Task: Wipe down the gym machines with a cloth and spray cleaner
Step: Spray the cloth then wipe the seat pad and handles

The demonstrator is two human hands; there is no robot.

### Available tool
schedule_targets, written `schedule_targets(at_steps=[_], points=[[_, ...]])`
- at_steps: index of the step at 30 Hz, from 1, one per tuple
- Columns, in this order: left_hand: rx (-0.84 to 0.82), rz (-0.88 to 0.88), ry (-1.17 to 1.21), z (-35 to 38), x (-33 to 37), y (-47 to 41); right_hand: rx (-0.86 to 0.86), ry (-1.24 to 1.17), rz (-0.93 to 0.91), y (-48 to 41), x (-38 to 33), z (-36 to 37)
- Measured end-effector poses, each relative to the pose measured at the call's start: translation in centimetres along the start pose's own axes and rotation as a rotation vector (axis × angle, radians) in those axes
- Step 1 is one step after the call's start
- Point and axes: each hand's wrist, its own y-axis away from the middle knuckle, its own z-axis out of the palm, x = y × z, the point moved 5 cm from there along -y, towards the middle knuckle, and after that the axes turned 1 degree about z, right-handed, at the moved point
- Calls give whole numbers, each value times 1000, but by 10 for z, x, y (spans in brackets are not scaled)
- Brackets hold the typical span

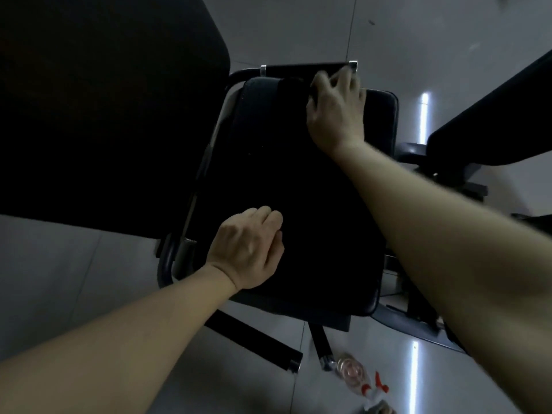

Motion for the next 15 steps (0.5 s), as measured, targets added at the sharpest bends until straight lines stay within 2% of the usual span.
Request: schedule_targets(at_steps=[5, 7, 9, 12, 15], points=[[-42, -40, -57, -3, 4, -1, -155, -176, -220, 179, -25, -47], [-44, -53, -56, -4, 4, -1, -221, -191, -290, 219, -24, -56], [-41, -54, -45, -5, 4, -1, -243, -176, -378, 211, -19, -53], [-45, -40, -43, -4, 3, -1, -190, -134, -480, 150, -21, -34], [-23, -38, 5, -1, 1, 0, -73, -90, -369, 65, -23, -6]])
